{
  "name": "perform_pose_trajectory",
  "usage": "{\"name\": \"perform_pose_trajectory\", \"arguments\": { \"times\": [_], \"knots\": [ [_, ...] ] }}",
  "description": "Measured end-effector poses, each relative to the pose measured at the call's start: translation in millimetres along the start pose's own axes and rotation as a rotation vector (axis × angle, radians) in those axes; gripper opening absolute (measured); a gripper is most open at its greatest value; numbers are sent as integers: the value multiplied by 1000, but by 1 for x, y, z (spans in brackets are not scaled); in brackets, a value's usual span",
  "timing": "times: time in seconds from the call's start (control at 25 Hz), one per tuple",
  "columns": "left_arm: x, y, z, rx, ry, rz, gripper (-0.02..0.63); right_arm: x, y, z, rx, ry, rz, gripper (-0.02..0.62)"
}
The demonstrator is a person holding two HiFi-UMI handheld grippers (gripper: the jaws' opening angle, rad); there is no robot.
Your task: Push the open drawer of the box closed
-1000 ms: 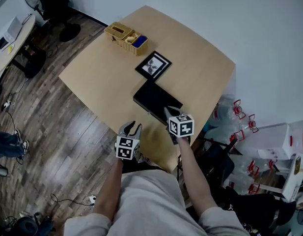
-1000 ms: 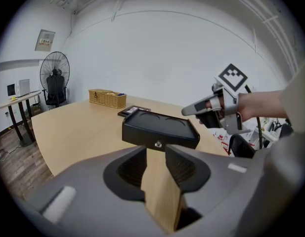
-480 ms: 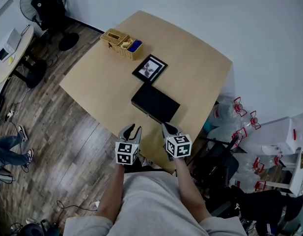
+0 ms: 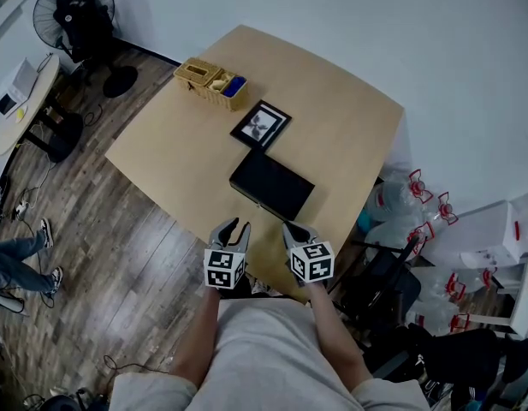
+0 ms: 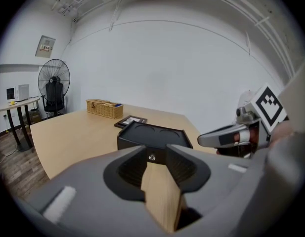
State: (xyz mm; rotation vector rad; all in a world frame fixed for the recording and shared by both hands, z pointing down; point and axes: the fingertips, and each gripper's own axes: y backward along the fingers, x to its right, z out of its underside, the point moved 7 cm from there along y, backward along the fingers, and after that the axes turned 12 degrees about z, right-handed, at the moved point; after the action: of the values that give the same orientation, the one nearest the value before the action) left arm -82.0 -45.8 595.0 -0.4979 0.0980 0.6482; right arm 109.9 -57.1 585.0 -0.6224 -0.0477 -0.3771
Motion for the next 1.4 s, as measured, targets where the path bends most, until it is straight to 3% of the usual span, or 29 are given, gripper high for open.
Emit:
{"name": "perform_pose_trajectory", "arguments": {
  "times": [0.72, 0.96, 1.4],
  "knots": [
    [-3, -17, -4, -31, -31, 41, 129, 9, -3, 0, 3, -34, 27, 2],
    [-3, -13, -3, -18, -24, 42, 55, 6, -5, 2, -2, -39, 23, 2],
    [-3, -11, 3, -51, -9, 40, 52, 5, -6, 6, -8, -50, 17, 2]
  ]
}}
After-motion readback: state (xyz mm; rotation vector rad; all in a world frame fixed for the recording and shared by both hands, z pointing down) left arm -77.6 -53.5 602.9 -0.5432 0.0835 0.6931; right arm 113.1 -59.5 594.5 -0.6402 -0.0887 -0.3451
